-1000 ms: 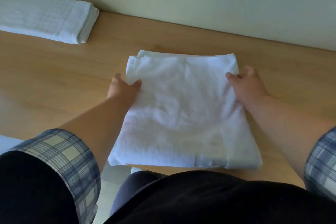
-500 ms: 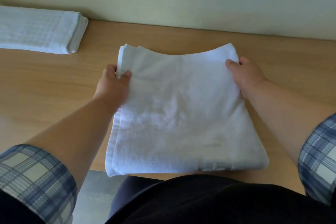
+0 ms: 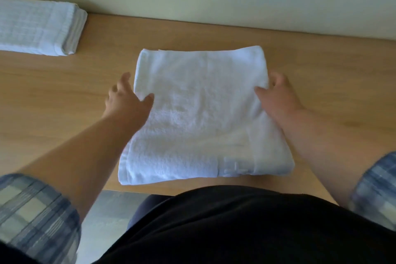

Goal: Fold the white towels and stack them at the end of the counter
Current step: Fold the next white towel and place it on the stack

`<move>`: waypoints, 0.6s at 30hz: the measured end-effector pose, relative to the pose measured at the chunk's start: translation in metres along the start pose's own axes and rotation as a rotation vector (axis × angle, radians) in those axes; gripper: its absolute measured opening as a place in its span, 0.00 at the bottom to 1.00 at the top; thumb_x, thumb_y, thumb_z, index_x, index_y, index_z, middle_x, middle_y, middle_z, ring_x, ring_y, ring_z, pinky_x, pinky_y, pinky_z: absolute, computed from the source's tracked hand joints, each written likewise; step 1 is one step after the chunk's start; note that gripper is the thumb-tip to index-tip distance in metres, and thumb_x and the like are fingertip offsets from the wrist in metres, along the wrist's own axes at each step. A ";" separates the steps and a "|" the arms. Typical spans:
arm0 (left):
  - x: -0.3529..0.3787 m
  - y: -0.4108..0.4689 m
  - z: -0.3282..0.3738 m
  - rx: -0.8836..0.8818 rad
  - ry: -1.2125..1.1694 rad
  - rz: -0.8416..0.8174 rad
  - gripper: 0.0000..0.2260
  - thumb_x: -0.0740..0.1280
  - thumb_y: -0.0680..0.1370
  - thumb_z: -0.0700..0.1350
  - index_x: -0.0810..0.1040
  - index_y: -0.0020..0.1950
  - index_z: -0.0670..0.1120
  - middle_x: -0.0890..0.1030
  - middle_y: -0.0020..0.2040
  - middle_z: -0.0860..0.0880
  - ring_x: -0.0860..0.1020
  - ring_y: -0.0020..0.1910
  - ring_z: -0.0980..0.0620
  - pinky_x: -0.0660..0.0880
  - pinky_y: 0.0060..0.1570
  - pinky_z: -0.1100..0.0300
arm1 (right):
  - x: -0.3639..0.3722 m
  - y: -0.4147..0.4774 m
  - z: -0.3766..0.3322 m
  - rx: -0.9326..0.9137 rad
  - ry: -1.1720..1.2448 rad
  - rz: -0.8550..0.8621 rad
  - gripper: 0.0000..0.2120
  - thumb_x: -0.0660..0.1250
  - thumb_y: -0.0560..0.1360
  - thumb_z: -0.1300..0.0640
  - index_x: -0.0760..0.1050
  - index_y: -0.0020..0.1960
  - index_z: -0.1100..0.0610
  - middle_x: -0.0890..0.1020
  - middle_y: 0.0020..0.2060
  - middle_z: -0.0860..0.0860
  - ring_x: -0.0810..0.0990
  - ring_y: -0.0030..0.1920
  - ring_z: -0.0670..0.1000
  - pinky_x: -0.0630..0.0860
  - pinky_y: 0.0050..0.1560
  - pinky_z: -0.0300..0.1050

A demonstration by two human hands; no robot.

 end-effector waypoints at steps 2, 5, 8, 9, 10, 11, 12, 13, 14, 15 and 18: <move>0.002 -0.058 0.005 0.295 0.115 -0.023 0.31 0.58 0.78 0.63 0.50 0.78 0.59 0.60 0.77 0.48 0.61 0.74 0.45 0.61 0.70 0.46 | -0.001 -0.053 0.012 -0.161 -0.170 -0.031 0.29 0.66 0.77 0.47 0.63 0.75 0.51 0.69 0.72 0.53 0.70 0.70 0.54 0.69 0.70 0.52; 0.027 -0.115 0.014 0.654 0.334 -0.307 0.31 0.48 0.78 0.66 0.46 0.79 0.61 0.49 0.81 0.54 0.46 0.79 0.52 0.45 0.74 0.54 | 0.012 -0.116 0.015 -0.439 -0.458 -0.313 0.30 0.54 0.80 0.39 0.56 0.79 0.48 0.53 0.80 0.48 0.47 0.80 0.49 0.43 0.79 0.52; 0.052 -0.127 0.001 0.774 0.594 -0.510 0.36 0.47 0.78 0.70 0.36 0.79 0.58 0.35 0.80 0.51 0.33 0.78 0.50 0.37 0.76 0.47 | 0.032 -0.140 0.020 -0.542 -0.716 -0.536 0.41 0.40 0.74 0.28 0.47 0.81 0.48 0.44 0.81 0.47 0.39 0.80 0.48 0.37 0.78 0.56; 0.055 -0.125 -0.006 0.792 0.642 -0.531 0.38 0.48 0.77 0.71 0.33 0.78 0.57 0.31 0.79 0.50 0.30 0.76 0.48 0.35 0.75 0.44 | 0.036 -0.142 0.024 -0.549 -0.777 -0.556 0.42 0.39 0.73 0.27 0.43 0.81 0.48 0.41 0.81 0.48 0.36 0.79 0.49 0.36 0.78 0.57; 0.057 -0.123 -0.011 0.810 0.675 -0.540 0.39 0.47 0.76 0.72 0.30 0.77 0.57 0.28 0.78 0.49 0.28 0.75 0.47 0.33 0.74 0.41 | 0.039 -0.143 0.029 -0.551 -0.813 -0.558 0.43 0.38 0.73 0.27 0.39 0.81 0.48 0.38 0.80 0.48 0.34 0.79 0.48 0.36 0.77 0.57; 0.058 -0.122 -0.014 0.822 0.693 -0.546 0.39 0.47 0.76 0.72 0.28 0.76 0.58 0.27 0.77 0.49 0.26 0.74 0.46 0.32 0.73 0.39 | 0.042 -0.144 0.033 -0.549 -0.827 -0.545 0.42 0.38 0.73 0.26 0.37 0.81 0.47 0.36 0.80 0.48 0.32 0.78 0.48 0.34 0.77 0.57; 0.060 -0.121 -0.016 0.821 0.697 -0.549 0.39 0.47 0.75 0.73 0.26 0.75 0.60 0.25 0.76 0.49 0.25 0.73 0.45 0.32 0.72 0.36 | 0.044 -0.144 0.036 -0.540 -0.826 -0.524 0.42 0.38 0.73 0.26 0.36 0.80 0.46 0.35 0.80 0.48 0.31 0.78 0.48 0.33 0.77 0.57; 0.062 -0.120 -0.016 0.811 0.694 -0.549 0.39 0.46 0.75 0.73 0.26 0.74 0.62 0.24 0.75 0.49 0.24 0.73 0.44 0.32 0.71 0.33 | 0.046 -0.145 0.039 -0.526 -0.820 -0.502 0.42 0.38 0.73 0.25 0.35 0.80 0.45 0.35 0.80 0.48 0.31 0.78 0.48 0.32 0.76 0.58; 0.064 -0.121 -0.016 0.796 0.694 -0.545 0.38 0.46 0.74 0.74 0.25 0.73 0.63 0.23 0.74 0.49 0.23 0.72 0.44 0.32 0.70 0.31 | 0.048 -0.144 0.041 -0.510 -0.815 -0.484 0.42 0.37 0.72 0.24 0.35 0.80 0.44 0.34 0.79 0.48 0.30 0.78 0.48 0.31 0.76 0.59; 0.065 -0.121 -0.016 0.780 0.695 -0.536 0.38 0.46 0.74 0.74 0.25 0.73 0.65 0.22 0.74 0.50 0.23 0.72 0.43 0.32 0.69 0.30 | 0.049 -0.144 0.044 -0.489 -0.813 -0.469 0.43 0.36 0.71 0.23 0.34 0.79 0.43 0.33 0.79 0.48 0.29 0.77 0.49 0.31 0.75 0.59; 0.071 -0.125 -0.020 0.731 0.698 -0.480 0.38 0.47 0.73 0.75 0.24 0.71 0.67 0.20 0.73 0.49 0.23 0.71 0.40 0.32 0.67 0.28 | 0.042 -0.143 0.057 -0.421 -0.824 -0.449 0.45 0.34 0.69 0.21 0.31 0.78 0.43 0.29 0.77 0.49 0.26 0.76 0.50 0.30 0.75 0.59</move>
Point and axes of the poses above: each hand's wrist, its own y-axis towards the middle knuckle, its own x-axis out of the palm, z = x × y, the point moved 2 cm from there along y, towards the middle knuckle
